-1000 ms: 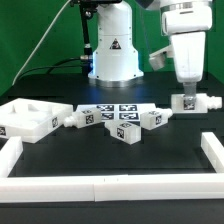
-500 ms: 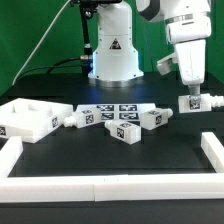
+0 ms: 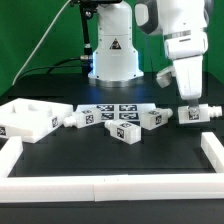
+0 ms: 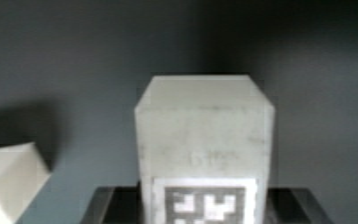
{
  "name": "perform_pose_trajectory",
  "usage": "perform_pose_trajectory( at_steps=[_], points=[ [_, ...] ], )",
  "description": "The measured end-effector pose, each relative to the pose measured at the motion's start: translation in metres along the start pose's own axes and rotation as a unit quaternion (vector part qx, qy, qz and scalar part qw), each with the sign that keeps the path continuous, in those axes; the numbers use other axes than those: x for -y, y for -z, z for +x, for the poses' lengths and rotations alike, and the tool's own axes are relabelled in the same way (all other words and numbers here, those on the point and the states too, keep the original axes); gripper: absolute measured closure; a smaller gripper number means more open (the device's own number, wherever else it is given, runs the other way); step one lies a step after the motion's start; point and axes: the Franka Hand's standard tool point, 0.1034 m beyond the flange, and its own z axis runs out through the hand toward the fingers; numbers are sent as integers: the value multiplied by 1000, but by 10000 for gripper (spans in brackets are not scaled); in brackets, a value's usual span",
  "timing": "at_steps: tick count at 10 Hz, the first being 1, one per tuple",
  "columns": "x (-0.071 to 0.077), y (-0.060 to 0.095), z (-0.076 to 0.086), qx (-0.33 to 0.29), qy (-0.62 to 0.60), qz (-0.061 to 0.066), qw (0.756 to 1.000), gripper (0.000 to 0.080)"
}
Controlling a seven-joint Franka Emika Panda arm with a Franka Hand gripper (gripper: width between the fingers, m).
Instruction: Assemble one leg
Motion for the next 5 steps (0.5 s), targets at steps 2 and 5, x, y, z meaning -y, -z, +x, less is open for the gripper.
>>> perform_pose_trajectory(
  at_steps=[2,5],
  points=[
    [6,-9,1,-4,-5,4,1000,520],
    [6,-9,1,-4,-7,4,1000,520]
  ],
)
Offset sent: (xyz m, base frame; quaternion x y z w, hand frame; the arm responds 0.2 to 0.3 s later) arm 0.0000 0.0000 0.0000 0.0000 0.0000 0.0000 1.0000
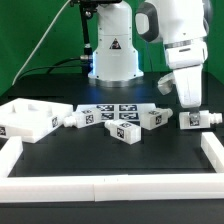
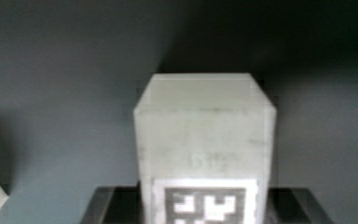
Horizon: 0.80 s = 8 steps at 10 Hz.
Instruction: Assemble one leg
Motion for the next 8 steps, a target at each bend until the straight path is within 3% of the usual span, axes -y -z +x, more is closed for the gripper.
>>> perform_pose_trajectory(
  at_steps=[1,2,3,4,5,7,8],
  points=[
    [0,0,0,0,0,1,1000,520],
    [0,1,-1,3,-3,3,1000,335],
    [-7,14,-1,19,-15,9,1000,216],
    [-18,33,0,29,-32,4,999,216],
    [-27,48,-8,44,-49,6,998,164],
    [-52,75,-35,70,-91,17,993,154],
    [-62,82,-51,71,-109,10,992,151]
  ],
)
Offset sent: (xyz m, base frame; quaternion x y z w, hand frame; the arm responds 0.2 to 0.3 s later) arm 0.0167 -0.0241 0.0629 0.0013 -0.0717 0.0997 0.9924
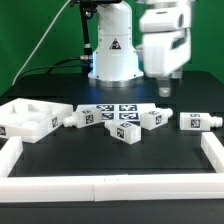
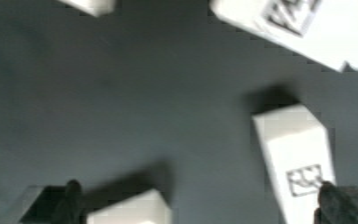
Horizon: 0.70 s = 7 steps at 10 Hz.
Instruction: Assemble one leg
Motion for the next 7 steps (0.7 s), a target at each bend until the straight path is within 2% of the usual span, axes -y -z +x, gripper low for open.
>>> perform_pose_trajectory(
  at_steps=[2,6,7],
  points=[
    [-17,8,-22,0,-20,-4,1000,151],
    [-18,3,-25,1,-37,0,999,151],
    [-30,-8,-30,4,-86,7,996,151]
  ],
)
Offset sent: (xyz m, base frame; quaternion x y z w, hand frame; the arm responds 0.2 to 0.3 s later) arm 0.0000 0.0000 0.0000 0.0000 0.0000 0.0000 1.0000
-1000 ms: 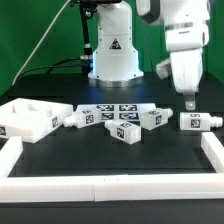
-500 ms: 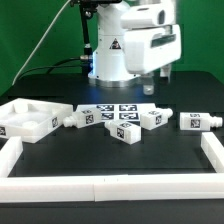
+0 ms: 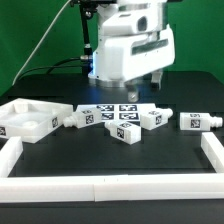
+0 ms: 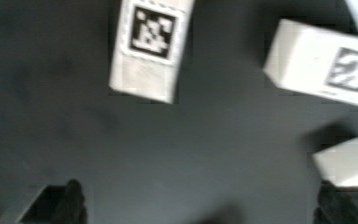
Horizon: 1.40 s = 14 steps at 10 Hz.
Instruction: Assemble one leg
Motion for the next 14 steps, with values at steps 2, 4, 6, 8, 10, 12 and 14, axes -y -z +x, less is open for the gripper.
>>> perform_pose_trajectory(
  at_steps=[2,4,6,8,10,12,14],
  points=[
    [-18,-26,-11,7,-80,10,997,151],
    [-21,-49,-23,11,-90,19,996,151],
    [-20,-49,-22,11,-88,18,996,151],
    [-15,-65,-30,18,-99,29,995,151],
    [-17,-77,-37,20,-102,33,994,151],
    [-16,-77,-36,20,-101,33,994,271],
    [-16,-77,-36,20,-101,33,994,408]
  ],
)
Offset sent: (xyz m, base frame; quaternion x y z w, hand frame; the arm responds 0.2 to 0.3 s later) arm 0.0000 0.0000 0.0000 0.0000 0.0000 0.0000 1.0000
